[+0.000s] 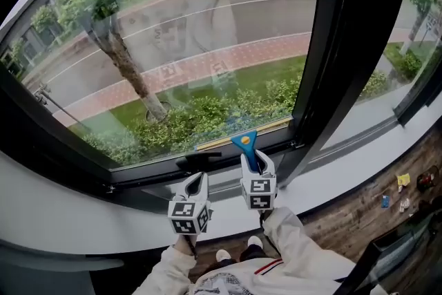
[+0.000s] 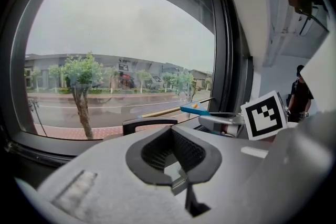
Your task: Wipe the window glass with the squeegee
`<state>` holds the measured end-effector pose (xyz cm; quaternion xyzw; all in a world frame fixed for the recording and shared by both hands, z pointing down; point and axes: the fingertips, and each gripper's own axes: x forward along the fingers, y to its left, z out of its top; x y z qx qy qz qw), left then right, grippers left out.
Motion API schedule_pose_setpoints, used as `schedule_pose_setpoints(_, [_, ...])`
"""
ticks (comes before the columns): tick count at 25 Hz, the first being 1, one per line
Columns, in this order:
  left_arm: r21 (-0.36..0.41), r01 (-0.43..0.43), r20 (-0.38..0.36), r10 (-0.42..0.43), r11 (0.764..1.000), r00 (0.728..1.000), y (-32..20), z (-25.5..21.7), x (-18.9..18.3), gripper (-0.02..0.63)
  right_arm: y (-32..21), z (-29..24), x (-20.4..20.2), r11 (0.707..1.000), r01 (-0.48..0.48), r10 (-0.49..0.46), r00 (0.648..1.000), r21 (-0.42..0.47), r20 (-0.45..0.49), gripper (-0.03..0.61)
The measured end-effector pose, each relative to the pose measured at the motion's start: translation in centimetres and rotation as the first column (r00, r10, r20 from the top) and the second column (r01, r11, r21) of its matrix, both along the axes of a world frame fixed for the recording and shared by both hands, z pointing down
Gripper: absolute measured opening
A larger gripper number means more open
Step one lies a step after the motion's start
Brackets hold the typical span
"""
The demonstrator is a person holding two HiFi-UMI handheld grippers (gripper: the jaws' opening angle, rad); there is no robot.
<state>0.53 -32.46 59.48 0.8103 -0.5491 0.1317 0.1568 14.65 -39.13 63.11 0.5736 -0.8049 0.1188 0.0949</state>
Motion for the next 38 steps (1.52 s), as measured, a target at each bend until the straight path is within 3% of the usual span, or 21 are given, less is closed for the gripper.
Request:
schedule_pose_setpoints(6, [0.028, 0.06, 0.023, -0.061, 0.998, 0.998, 2.6, -0.6, -4.1, 0.0, 0.5, -2.4, 0.7, 1.0, 0.001, -0.002, 0.999, 0.018, 0.049, 0.142])
schedule_pose_setpoints(10, [0.08, 0.088, 0.038, -0.091, 0.993, 0.995, 4.7, -1.7, -8.7, 0.0, 2.9, -5.2, -1.2, 0.998, 0.013, -0.016, 0.999, 0.061, 0.039, 0.141])
schedule_pose_setpoints(16, [0.237, 0.07, 0.071, -0.089, 0.969, 0.994, 6.7, -7.5, -19.2, 0.0, 6.5, -10.6, -9.5, 0.99, -0.018, 0.013, 0.999, 0.14, 0.038, 0.141])
schedule_pose_setpoints(20, [0.312, -0.006, 0.149, -0.043, 0.95, 0.988, 9.4, -11.2, -26.2, -0.002, 8.7, -13.7, -17.0, 0.986, -0.041, 0.036, 0.999, 0.164, 0.034, 0.143])
schedule_pose_setpoints(22, [0.34, -0.043, 0.177, -0.019, 0.94, 0.984, 10.5, -13.1, -28.6, -0.002, 9.5, -15.7, -20.5, 0.981, -0.051, 0.043, 0.998, 0.186, 0.045, 0.141])
schedule_pose_setpoints(26, [0.39, -0.07, 0.16, 0.007, 0.918, 0.987, 11.2, -16.8, -30.7, -0.002, 11.4, -20.6, -24.9, 0.967, -0.057, 0.038, 0.996, 0.248, 0.079, 0.143])
schedule_pose_setpoints(31, [0.516, -0.039, 0.113, -0.022, 0.856, 0.993, 9.6, -24.3, -31.4, -0.002, 11.6, -29.2, -28.2, 0.922, -0.04, 0.005, 0.996, 0.386, 0.091, 0.141])
schedule_pose_setpoints(36, [0.679, -0.05, 0.112, -0.036, 0.732, 0.993, 8.3, -32.9, -29.4, -0.002, 10.5, -39.3, -29.7, 0.835, -0.026, -0.018, 0.997, 0.549, 0.076, 0.143])
schedule_pose_setpoints(38, [0.712, -0.045, 0.109, -0.047, 0.701, 0.993, 7.7, -36.0, -28.7, -0.002, 9.9, -43.0, -30.4, 0.802, -0.013, -0.035, 0.997, 0.598, 0.069, 0.143])
